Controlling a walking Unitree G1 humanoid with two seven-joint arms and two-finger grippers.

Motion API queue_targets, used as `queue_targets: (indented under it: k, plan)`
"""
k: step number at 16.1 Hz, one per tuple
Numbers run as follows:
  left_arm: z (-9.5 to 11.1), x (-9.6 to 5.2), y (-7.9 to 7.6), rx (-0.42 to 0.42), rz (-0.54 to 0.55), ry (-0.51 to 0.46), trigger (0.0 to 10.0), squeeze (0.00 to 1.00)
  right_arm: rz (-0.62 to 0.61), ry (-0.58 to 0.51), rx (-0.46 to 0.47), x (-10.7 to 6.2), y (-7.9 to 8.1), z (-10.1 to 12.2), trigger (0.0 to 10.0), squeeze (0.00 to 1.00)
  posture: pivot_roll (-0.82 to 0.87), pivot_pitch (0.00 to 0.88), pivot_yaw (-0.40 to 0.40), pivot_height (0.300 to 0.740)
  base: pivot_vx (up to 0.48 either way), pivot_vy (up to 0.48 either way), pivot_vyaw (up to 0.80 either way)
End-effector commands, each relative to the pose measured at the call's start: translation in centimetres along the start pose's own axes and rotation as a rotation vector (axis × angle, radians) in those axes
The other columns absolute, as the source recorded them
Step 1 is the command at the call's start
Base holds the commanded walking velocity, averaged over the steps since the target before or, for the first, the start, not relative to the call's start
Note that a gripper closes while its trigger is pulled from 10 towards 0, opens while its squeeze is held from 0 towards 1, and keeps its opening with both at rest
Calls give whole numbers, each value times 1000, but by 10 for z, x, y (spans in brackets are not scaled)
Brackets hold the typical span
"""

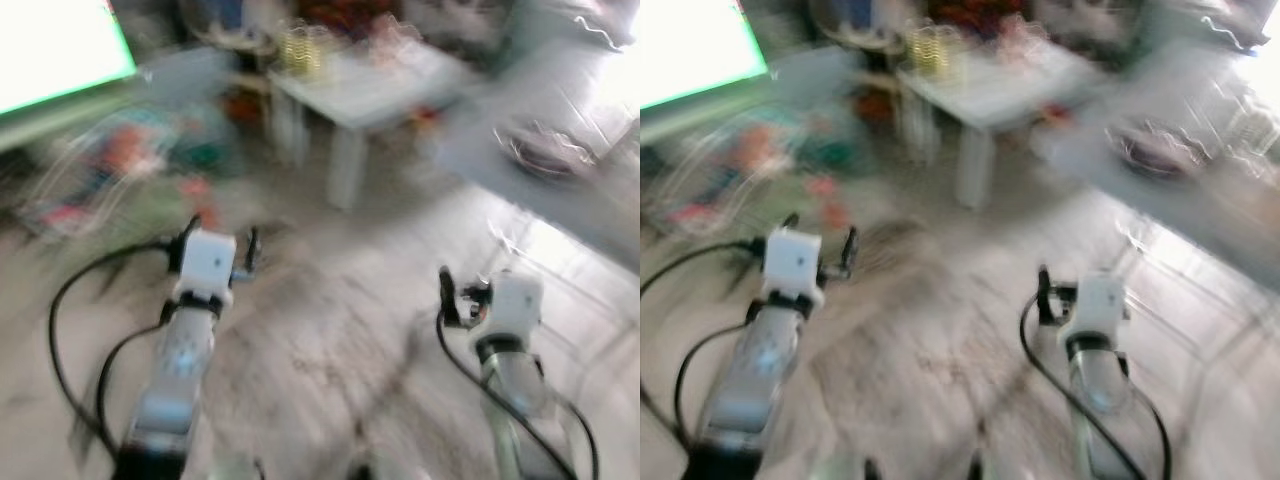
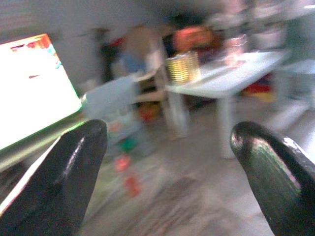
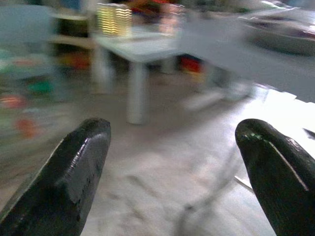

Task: Restocking fridge

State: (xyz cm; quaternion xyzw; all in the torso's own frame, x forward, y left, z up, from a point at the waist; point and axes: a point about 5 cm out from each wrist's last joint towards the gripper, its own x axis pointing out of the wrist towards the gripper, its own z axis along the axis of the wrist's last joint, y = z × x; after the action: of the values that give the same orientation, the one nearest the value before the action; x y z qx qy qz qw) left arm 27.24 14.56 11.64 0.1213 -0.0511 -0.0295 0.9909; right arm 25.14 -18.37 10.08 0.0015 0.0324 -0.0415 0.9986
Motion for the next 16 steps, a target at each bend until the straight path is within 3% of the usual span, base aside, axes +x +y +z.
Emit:
queue_targets:
  k: [1, 3, 6, 13, 16]
  plan:
    - [0, 1, -2, 16, -5, 9, 10000, 0, 40, 5, 72, -5, 8, 3, 10000, 0, 44, 109, 14, 740, 0, 0, 0]
    - [1, 1, -5, 29, 13, 24, 10000, 0, 82, -42, 43, -8, 13, 8, 10000, 0, 45, 111, 14, 740, 0, 0, 794]
    - [1, 3, -5, 29, 28, 36, 10000, 0, 94, -47, 79, -7, 12, 10, 10000, 0, 47, 110, 12, 740, 0, 0, 794]
    - [2, 6, -8, 39, 46, 50, 10000, 0, 118, -47, 102, -5, 13, 11, 10000, 0, 50, 98, 13, 740, -271, 0, 791]
    - [3, 8, -9, 37, 50, 54, 10000, 0, 75, -25, 99, -4, 8, 7, 10000, 0, 51, 94, 14, 740, -360, 0, 0]
